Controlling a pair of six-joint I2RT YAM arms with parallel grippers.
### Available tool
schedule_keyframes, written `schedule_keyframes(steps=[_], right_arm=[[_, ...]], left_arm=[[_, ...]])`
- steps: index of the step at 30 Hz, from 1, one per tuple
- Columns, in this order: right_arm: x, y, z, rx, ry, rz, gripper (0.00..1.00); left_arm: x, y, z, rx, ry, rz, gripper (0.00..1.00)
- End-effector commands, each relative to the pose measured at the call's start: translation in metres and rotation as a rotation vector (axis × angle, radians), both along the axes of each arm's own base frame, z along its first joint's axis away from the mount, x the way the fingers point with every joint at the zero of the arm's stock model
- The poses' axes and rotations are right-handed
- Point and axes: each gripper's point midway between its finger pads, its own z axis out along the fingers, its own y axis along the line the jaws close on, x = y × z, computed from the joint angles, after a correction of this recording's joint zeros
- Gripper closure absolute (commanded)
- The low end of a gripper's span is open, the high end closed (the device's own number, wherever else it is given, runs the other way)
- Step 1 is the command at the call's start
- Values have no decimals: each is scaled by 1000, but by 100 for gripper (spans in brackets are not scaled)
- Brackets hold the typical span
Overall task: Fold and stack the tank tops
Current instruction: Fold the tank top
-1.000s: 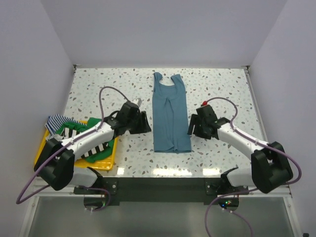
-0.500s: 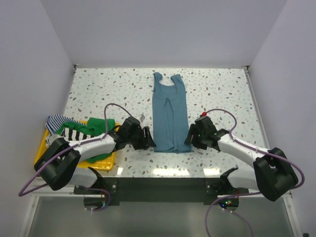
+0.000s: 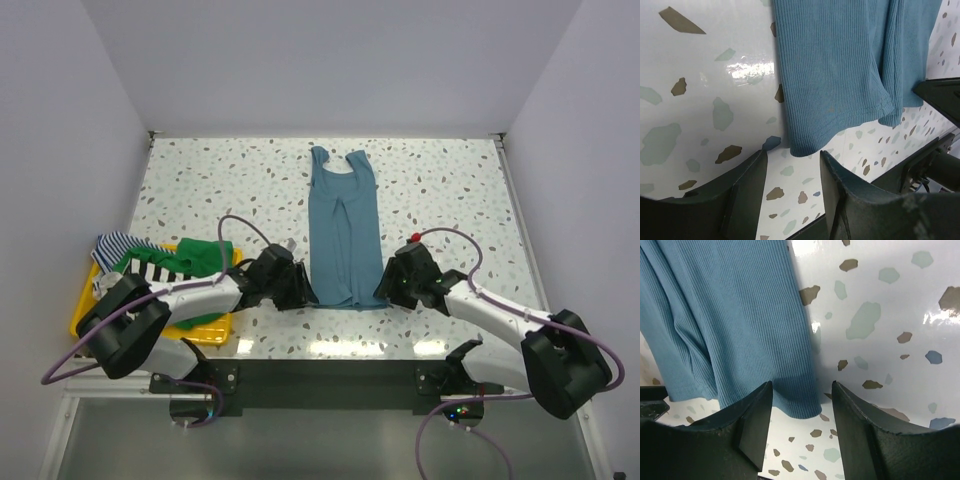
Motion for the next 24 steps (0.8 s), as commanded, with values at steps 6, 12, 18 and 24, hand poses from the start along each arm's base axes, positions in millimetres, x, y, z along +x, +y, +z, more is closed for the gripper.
schedule_keyframes(steps=[6, 12, 18, 24], right_arm=[[-39, -18, -22, -58, 139, -13, 45], [-42, -18, -28, -57, 155, -17, 48], [-40, -16, -32, -59, 165, -10, 53], [-39, -13, -30, -65, 157, 10, 75]], left_arm=[[-12, 29, -36, 173, 73, 71, 48], [-10, 26, -43, 187, 80, 70, 50], [-14, 26, -51, 207, 92, 59, 60], [-16, 26, -53, 238, 82, 25, 82]])
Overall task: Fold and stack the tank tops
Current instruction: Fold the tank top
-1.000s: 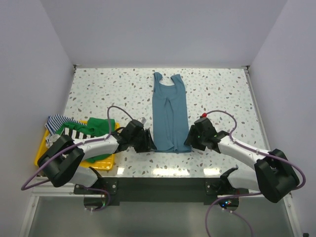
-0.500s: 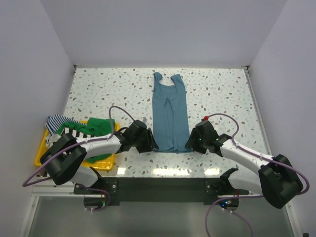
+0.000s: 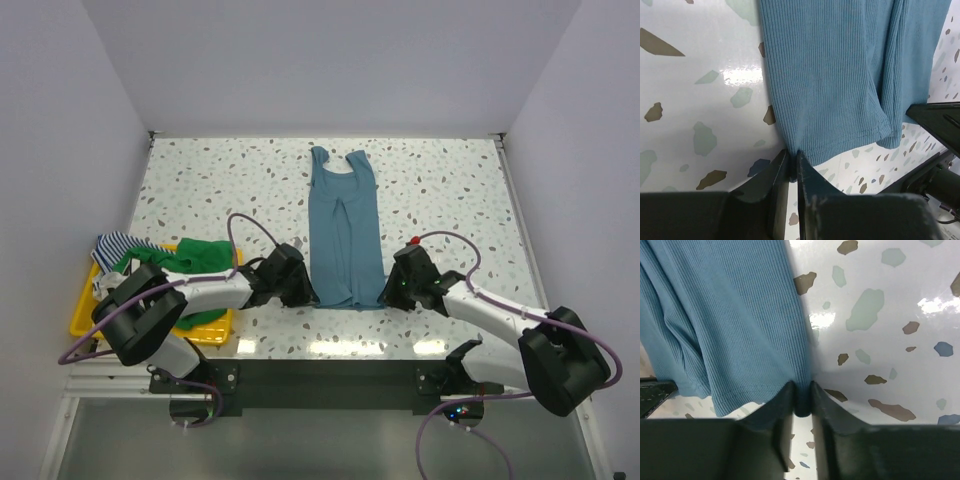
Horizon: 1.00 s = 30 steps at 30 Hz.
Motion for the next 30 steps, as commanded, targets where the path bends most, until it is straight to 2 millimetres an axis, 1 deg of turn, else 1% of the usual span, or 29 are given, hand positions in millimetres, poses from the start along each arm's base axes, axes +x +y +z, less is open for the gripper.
schedule_keyframes(steps=[1, 2, 3, 5, 6, 8, 9, 10, 11, 12, 13, 14, 15, 16, 19, 21, 22, 24, 25, 27, 28, 29, 30], right_arm=[[-31, -16, -23, -88, 123, 25, 79], [-29, -15, -21, -95, 115, 31, 84], [-31, -16, -21, -106, 120, 40, 91], [-32, -16, -17, -117, 113, 50, 95], [-33, -16, -16, -121, 111, 52, 100], [-35, -16, -11, -124, 94, 60, 100], [-39, -18, -10, -133, 99, 60, 100], [-43, -16, -8, -133, 96, 68, 100], [-43, -14, -2, -124, 75, 70, 100], [-48, -18, 0, -141, 78, 69, 100], [-53, -14, 3, -140, 74, 80, 100], [-58, -14, 8, -140, 66, 87, 100], [-59, -14, 11, -141, 58, 72, 100], [-66, -10, 13, -145, 51, 102, 100], [-75, -4, 21, -127, 38, 114, 100], [-72, 0, 27, -115, 28, 113, 100], [-68, 4, 33, -109, 12, 112, 100], [-61, 9, 40, -104, -8, 114, 100], [-53, 13, 46, -109, -25, 110, 100], [-47, 19, 53, -108, -41, 113, 100], [-40, 23, 59, -116, -56, 112, 100], [-34, 24, 62, -126, -75, 103, 100], [-29, 26, 66, -135, -88, 108, 100]], left_arm=[[-25, 41, -42, 225, 81, -20, 85], [-26, 43, -42, 237, 83, -27, 88], [-27, 44, -41, 243, 75, -39, 93], [-30, 45, -37, 251, 73, -50, 97], [-32, 46, -35, 255, 70, -62, 100], [-40, 48, -33, 282, 73, -88, 100], [-40, 50, -30, 289, 58, -87, 100], [-47, 55, -31, 309, 72, -95, 100], [-53, 55, -30, 314, 71, -114, 100], [-56, 55, -26, 308, 66, -120, 100], [-64, 62, -27, 329, 83, -126, 100], [-69, 60, -22, 319, 72, -140, 100], [-74, 61, -20, 313, 80, -138, 100], [-82, 65, -21, 320, 95, -146, 100], [-92, 64, -12, 303, 94, -162, 100], [-90, 61, -5, 291, 82, -164, 100], [-85, 57, 2, 288, 66, -160, 100], [-79, 50, 8, 286, 50, -162, 100], [-70, 44, 18, 283, 22, -161, 100], [-60, 40, 24, 296, 0, -160, 100], [-51, 33, 34, 283, -21, -155, 100], [-42, 34, 37, 280, -27, -137, 100], [-33, 30, 45, 269, -47, -132, 100]])
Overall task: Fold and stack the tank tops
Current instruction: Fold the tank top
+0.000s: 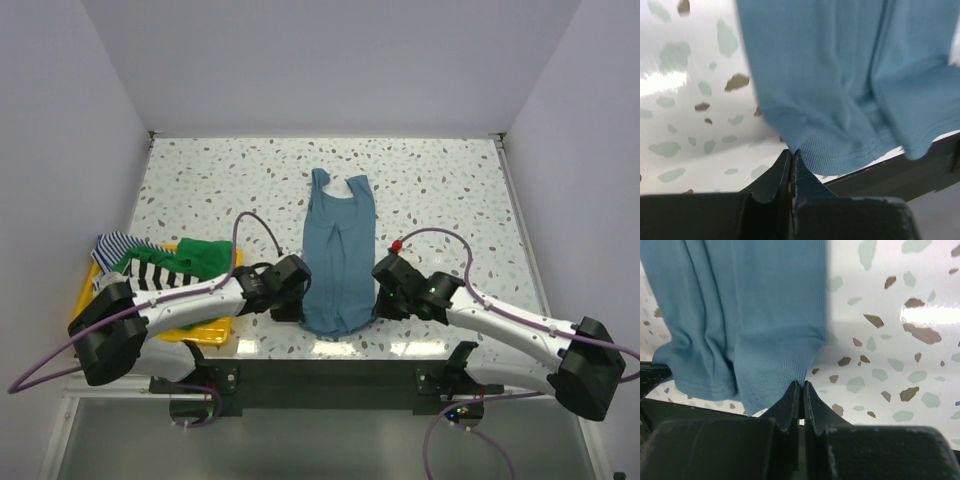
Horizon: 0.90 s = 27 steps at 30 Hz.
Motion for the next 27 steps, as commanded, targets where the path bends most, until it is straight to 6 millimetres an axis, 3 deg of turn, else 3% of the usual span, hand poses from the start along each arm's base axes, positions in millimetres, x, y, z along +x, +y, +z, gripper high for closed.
schedule_keyframes(steps=[1, 4, 10, 13, 15, 16, 17, 18, 19, 20, 21, 22, 23, 25, 26, 27], right_arm=[[29, 9, 25, -25, -94, -32, 100], [47, 16, 39, -36, -142, -39, 100], [92, 19, 43, -53, -172, -74, 100], [123, 15, 51, -62, -201, -97, 100], [144, 19, 62, -57, -232, -88, 100], [161, 17, 67, -64, -240, -108, 100], [170, 16, 69, -73, -249, -111, 100], [179, 15, 71, -82, -256, -103, 100], [192, 9, 60, -100, -226, -121, 100], [206, 13, 69, -76, -241, -121, 100], [216, 11, 65, -82, -240, -130, 99], [231, 7, 71, -77, -250, -151, 96], [239, 6, 53, -90, -214, -152, 83], [257, 8, 54, -65, -219, -153, 65], [264, 7, 42, -82, -199, -154, 47], [268, 9, 42, -77, -198, -138, 42]], left_arm=[[37, -4, 27, -6, -91, 25, 100], [69, -6, 49, -41, -141, 57, 100], [123, -9, 78, -68, -232, 97, 100], [151, -14, 84, -81, -265, 111, 100], [168, -12, 78, -68, -258, 131, 100], [182, -18, 86, -89, -290, 127, 100], [193, -14, 77, -71, -274, 140, 100], [208, -16, 85, -81, -294, 149, 100], [217, -16, 85, -82, -301, 155, 100], [230, -9, 72, -60, -289, 178, 100], [240, -8, 69, -57, -294, 178, 98], [256, -16, 77, -95, -331, 165, 96], [268, -9, 60, -65, -308, 186, 84], [289, -19, 65, -122, -331, 152, 70], [297, -15, 55, -112, -323, 164, 57], [304, -13, 62, -114, -331, 180, 53]])
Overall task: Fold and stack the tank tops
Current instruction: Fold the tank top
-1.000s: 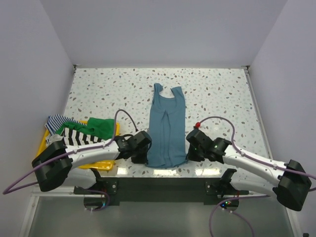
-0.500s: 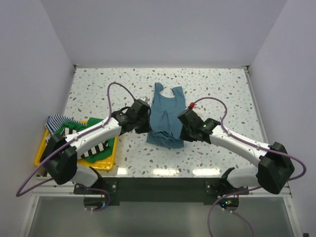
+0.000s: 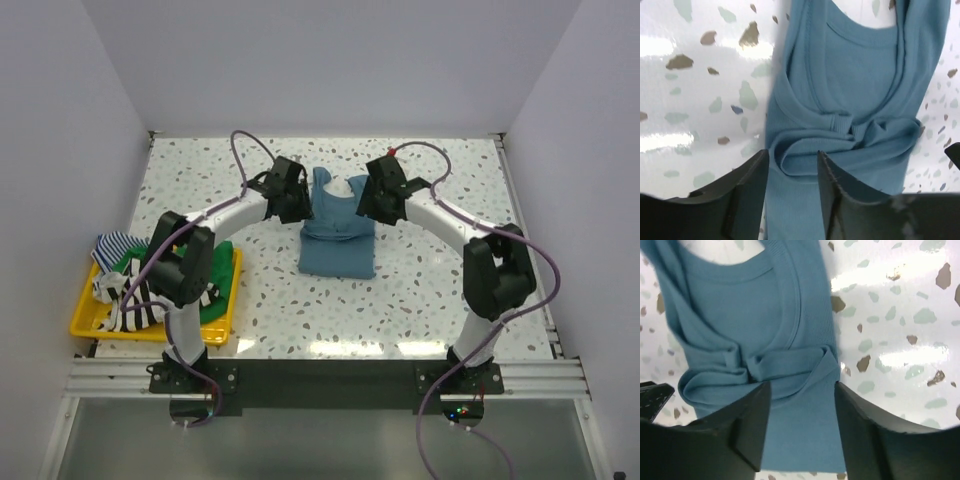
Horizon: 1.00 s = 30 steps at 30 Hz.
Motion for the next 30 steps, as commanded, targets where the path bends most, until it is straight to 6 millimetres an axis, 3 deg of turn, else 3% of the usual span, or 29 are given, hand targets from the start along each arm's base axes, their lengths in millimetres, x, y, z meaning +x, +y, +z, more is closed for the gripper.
schedule_keyframes(steps=[1, 3, 6, 8, 11, 12, 14, 15, 17, 18, 20, 25, 30], right_arm=[[28, 8, 8, 13, -38, 50, 39], [31, 7, 9, 0, -46, 50, 31], [31, 6, 21, 9, -80, 47, 32], [20, 7, 15, 5, -65, 62, 34], [0, 12, 10, -13, -67, 82, 40], [-5, 15, 8, -16, -64, 91, 41], [-23, 25, 2, -25, -52, 117, 42], [-29, 27, 0, -36, -54, 121, 42], [-42, 31, -8, -66, -55, 134, 42], [-46, 33, -13, -61, -49, 138, 42], [-56, 32, -34, -67, -8, 145, 49], [-71, 30, -67, -93, 48, 157, 53], [-88, 28, -86, -121, 88, 174, 55]], left_arm=[[40, -8, 27, -66, -116, -34, 50], [50, -3, 45, -66, -183, -25, 38], [50, 5, 57, -54, -190, -13, 38], [42, 11, 59, -46, -179, -2, 44], [20, 16, 44, -62, -119, 24, 60], [8, 19, 30, -65, -74, 39, 63], [-7, 14, 28, -100, -55, 23, 70], [-22, 14, 15, -101, -23, 18, 71], [-37, 3, 18, -114, -43, -17, 71], [-46, 0, 11, -125, -37, -26, 72], [-56, -11, 13, -167, -47, -62, 73], [-70, -28, 5, -188, -74, -102, 73], [-90, -26, -33, -69, 17, -74, 77]])
